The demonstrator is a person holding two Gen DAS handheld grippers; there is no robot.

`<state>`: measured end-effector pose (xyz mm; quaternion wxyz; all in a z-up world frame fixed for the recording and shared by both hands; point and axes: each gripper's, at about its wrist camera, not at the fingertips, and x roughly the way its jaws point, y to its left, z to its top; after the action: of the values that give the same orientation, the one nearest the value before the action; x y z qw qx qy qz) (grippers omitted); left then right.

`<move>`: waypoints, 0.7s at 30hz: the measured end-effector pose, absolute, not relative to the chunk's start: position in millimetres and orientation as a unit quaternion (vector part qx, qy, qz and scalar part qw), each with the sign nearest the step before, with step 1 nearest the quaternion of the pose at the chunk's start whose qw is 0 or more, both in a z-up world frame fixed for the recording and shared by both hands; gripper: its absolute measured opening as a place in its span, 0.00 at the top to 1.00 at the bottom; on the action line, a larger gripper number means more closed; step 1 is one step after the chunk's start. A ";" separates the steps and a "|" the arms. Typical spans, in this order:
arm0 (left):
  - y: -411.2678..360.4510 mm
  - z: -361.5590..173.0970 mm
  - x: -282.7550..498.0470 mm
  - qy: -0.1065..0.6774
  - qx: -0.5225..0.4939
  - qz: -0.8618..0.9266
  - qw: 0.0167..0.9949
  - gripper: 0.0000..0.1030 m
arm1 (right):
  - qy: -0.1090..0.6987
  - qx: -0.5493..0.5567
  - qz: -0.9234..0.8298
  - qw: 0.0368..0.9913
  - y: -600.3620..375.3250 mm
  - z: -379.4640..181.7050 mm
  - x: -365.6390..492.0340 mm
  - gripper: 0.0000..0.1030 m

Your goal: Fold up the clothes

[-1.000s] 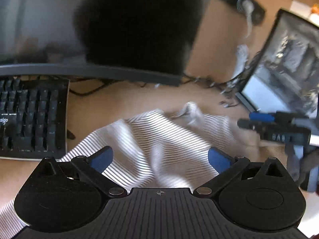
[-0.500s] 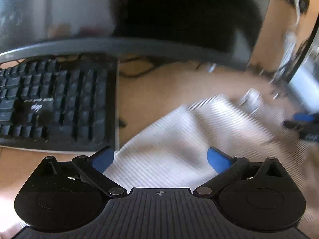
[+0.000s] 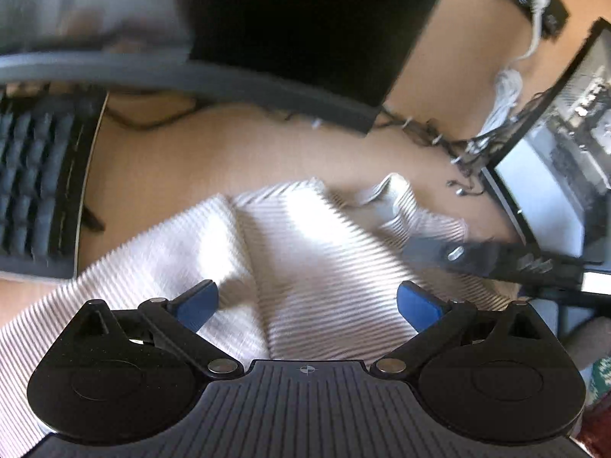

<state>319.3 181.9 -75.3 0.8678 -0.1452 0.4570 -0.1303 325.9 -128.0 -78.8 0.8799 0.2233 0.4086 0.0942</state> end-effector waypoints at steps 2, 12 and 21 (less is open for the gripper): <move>185.9 -78.8 319.5 0.460 -0.153 -0.125 0.866 0.01 | 0.399 0.255 0.087 0.877 -133.6 -79.5 323.2 0.00; 183.8 -77.9 319.5 0.458 -0.136 -0.129 0.869 0.00 | 0.436 0.163 0.113 0.878 -115.0 -75.6 331.9 0.00; 204.7 -63.1 303.4 0.441 -0.181 -0.109 0.872 0.00 | 0.376 -0.053 0.098 0.920 -89.1 -52.3 319.1 0.81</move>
<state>303.4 204.7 -63.1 0.8722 -0.1805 0.4414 -0.1091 319.1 -89.1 -52.3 0.9200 -0.0531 0.3757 0.0979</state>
